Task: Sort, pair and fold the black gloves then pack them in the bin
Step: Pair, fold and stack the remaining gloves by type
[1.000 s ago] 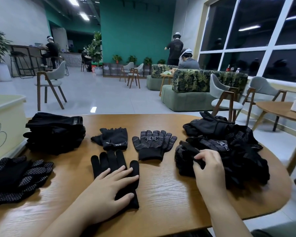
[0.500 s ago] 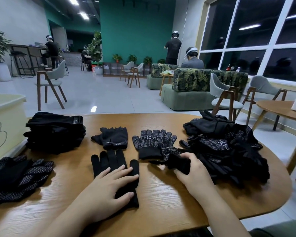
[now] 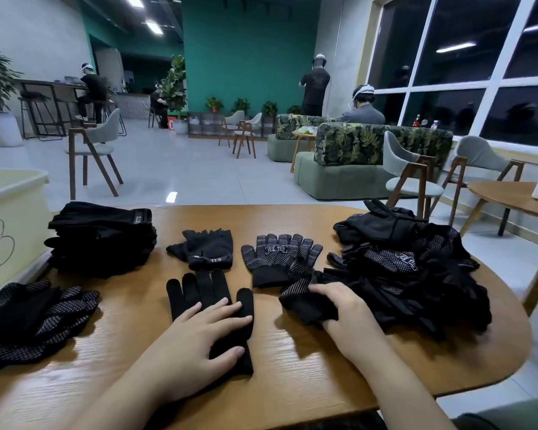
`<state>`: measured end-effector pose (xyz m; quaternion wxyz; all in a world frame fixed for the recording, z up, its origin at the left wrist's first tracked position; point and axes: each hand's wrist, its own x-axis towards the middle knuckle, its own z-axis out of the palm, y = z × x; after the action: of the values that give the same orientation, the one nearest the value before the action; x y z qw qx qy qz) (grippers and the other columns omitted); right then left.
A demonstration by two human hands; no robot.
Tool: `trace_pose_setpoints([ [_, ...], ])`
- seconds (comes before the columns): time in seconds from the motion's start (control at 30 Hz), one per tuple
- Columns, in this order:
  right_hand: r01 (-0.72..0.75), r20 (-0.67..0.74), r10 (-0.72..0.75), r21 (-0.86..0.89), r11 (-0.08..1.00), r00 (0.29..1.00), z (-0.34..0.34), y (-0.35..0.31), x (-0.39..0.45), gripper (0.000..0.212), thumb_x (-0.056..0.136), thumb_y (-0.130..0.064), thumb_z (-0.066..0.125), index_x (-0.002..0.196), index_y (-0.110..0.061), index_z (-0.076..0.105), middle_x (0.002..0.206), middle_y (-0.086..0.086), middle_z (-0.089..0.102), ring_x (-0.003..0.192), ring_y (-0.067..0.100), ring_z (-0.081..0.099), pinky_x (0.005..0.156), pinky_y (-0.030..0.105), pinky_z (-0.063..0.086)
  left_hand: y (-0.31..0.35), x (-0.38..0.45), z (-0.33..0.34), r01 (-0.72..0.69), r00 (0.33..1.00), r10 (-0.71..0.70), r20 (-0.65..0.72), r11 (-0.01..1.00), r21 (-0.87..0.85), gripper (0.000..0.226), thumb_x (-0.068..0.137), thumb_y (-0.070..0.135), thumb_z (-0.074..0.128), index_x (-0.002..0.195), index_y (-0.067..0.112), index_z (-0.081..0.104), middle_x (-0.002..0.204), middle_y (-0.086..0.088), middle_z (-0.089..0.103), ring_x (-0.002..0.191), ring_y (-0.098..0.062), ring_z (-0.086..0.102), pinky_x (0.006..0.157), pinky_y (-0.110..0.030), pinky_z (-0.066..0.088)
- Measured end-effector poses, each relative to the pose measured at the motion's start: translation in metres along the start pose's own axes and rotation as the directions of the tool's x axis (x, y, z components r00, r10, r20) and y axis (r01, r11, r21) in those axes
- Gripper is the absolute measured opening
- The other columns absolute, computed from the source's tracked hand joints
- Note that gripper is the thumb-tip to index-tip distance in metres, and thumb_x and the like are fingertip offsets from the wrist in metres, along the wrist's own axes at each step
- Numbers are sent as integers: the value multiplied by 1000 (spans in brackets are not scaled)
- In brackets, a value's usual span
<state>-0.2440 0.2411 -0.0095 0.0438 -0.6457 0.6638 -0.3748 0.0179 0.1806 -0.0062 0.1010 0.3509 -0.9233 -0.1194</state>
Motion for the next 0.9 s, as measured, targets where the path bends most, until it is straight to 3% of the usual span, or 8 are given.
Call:
trace_pose_setpoints([
  [0.13, 41, -256, -28, 45, 998, 966, -3, -2, -1, 81, 68, 23, 60, 139, -16, 46, 125, -9, 45, 118, -3, 38, 100, 7, 30, 2, -1, -1, 18, 1000, -18, 0, 1000, -11, 46, 90, 62, 33, 135, 58, 24, 146, 39, 4, 131, 22, -13, 113, -17, -9],
  [0.3, 109, -439, -43, 127, 986, 898, -11, -17, 9, 78, 60, 31, 52, 121, -17, 60, 114, -19, 55, 109, -16, 47, 96, 6, 35, 1, 0, -1, 11, 1000, -11, -6, 1000, -13, 65, 69, 74, 11, 133, 62, 23, 145, 41, 4, 129, 24, -16, 113, -17, -10],
  [0.4, 54, -452, 78, 271, 961, 889, -22, -32, 33, 62, 68, 22, 55, 107, -25, 64, 101, -11, 63, 104, 6, 59, 94, 22, 45, 1, 0, -1, 8, 1000, -8, -11, 1000, -14, 65, 70, 73, 12, 133, 62, 22, 145, 41, 3, 130, 23, -15, 114, -18, -9],
  [0.53, -17, -347, 153, 364, 931, 925, -34, -56, 82, 39, 83, -10, 66, 121, -6, 58, 105, 0, 56, 111, 22, 54, 98, 31, 43, 1, 0, -1, 8, 1000, -8, -4, 1000, -17, 57, 69, 73, 13, 126, 68, 19, 144, 43, 4, 130, 23, -14, 114, -18, -8],
  [0.6, -44, -255, 161, 411, 911, 954, -36, -66, 104, 56, 88, -27, 65, 134, -1, 44, 123, 6, 50, 120, 19, 47, 102, 30, 38, 1, 1, -1, 7, 1000, -7, -1, 1000, -17, 50, 70, 73, 14, 120, 70, 17, 143, 44, 4, 130, 24, -15, 114, -18, -9],
  [0.7, -43, -111, 135, 596, 802, 985, -28, -65, 123, 79, 89, -38, 61, 150, -15, 17, 148, -3, 32, 131, 7, 36, 100, 17, 32, -1, 2, 0, 3, 1000, -3, -3, 1000, -17, 46, 71, 73, 16, 117, 72, 18, 143, 44, 5, 129, 24, -14, 113, -18, -10],
  [0.8, -282, 132, 251, 542, 792, 959, -5, -43, 115, 57, 77, -50, 67, 124, -28, 46, 113, -5, 55, 103, 12, 53, 86, 26, 40, -2, 1, 0, -4, 1000, 4, 1, 999, -35, 43, 76, 71, 22, 118, 71, 20, 144, 43, 7, 130, 24, -12, 114, -18, -9],
  [0.9, -397, 309, 300, 329, 857, 903, 12, -29, 80, 20, 86, -22, 61, 104, -30, 54, 91, -9, 59, 88, 12, 57, 81, 30, 46, 0, 0, -1, -7, 1000, 6, -7, 999, -41, 37, 87, 63, 33, 121, 69, 20, 145, 41, 8, 132, 22, -11, 115, -20, -7],
])
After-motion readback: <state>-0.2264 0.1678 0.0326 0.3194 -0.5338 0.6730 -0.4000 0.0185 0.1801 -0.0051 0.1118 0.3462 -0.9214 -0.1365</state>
